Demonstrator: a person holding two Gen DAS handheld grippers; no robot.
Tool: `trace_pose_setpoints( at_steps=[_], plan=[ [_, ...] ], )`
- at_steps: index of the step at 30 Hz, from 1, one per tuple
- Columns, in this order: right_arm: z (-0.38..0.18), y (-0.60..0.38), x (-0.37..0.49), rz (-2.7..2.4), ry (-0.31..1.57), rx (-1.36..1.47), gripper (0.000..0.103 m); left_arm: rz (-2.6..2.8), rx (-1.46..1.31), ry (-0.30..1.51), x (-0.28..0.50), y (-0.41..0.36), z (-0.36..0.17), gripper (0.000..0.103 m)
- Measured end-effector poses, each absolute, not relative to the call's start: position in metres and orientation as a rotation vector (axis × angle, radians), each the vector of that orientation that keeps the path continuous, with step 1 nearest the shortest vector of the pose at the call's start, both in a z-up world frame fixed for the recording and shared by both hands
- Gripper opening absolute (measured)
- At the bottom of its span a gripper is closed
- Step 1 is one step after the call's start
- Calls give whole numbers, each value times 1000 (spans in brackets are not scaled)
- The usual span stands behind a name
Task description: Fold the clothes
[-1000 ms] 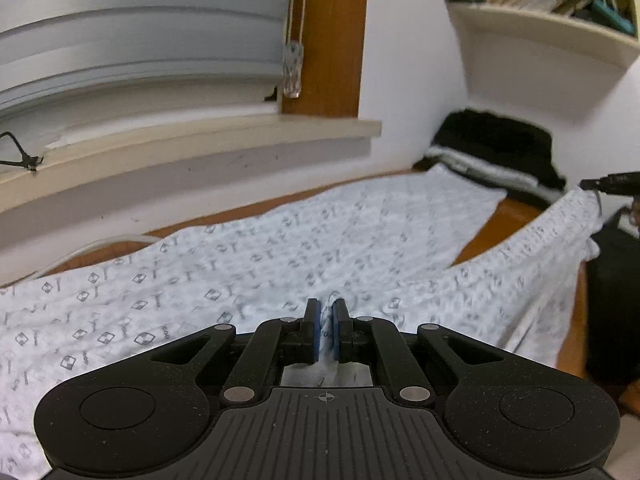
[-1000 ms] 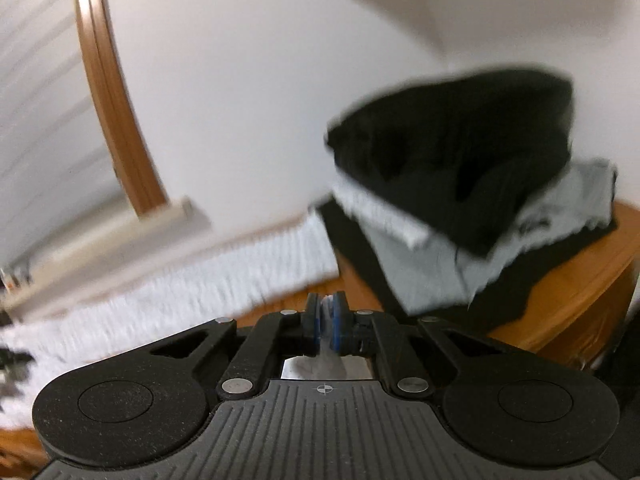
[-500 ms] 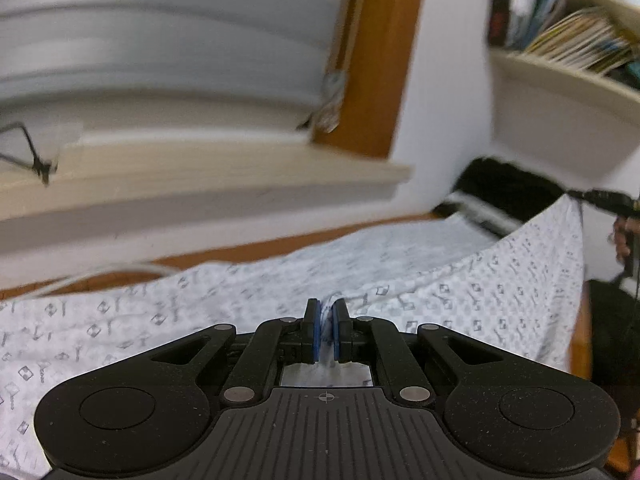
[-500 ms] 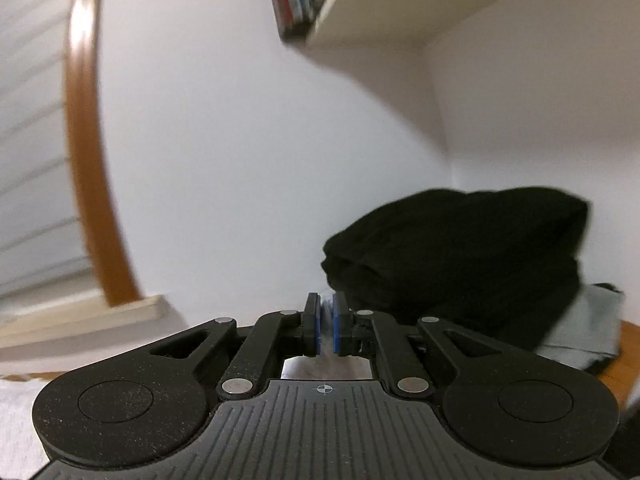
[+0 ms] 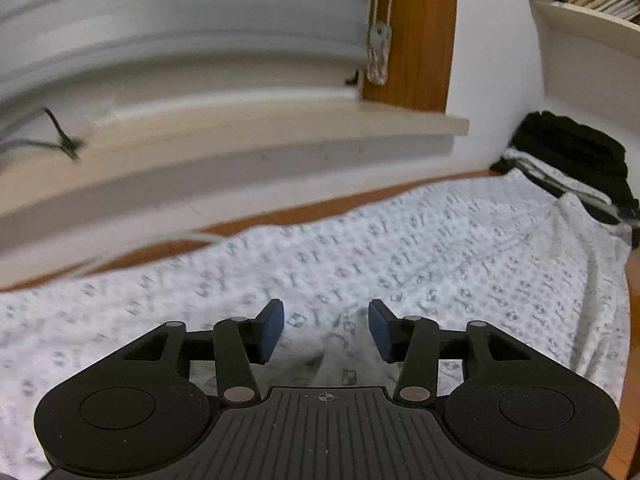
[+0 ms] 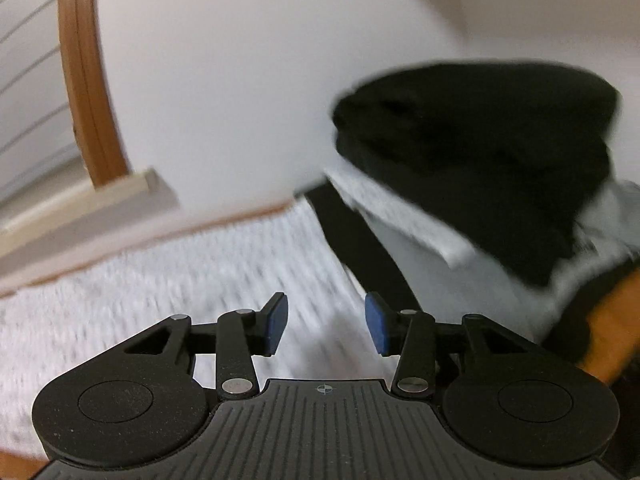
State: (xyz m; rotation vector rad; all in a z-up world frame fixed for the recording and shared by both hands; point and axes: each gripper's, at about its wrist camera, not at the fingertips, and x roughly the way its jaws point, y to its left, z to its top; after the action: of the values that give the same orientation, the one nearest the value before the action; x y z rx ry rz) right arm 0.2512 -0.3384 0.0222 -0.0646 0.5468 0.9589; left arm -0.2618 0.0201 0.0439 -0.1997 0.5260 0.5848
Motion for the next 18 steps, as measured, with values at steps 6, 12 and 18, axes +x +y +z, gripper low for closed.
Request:
trace_pose_setpoints(
  at_steps=[6, 12, 18],
  plan=[
    [4, -367, 236, 939, 595, -6, 44, 542, -108, 480, -261, -27, 59, 70],
    [-3, -367, 232, 932, 617, 15, 44, 433, -44, 483, -259, -79, 56, 48],
    [-8, -356, 230, 920, 629, 13, 25, 364, -13, 524, -269, -120, 45, 16]
  ],
)
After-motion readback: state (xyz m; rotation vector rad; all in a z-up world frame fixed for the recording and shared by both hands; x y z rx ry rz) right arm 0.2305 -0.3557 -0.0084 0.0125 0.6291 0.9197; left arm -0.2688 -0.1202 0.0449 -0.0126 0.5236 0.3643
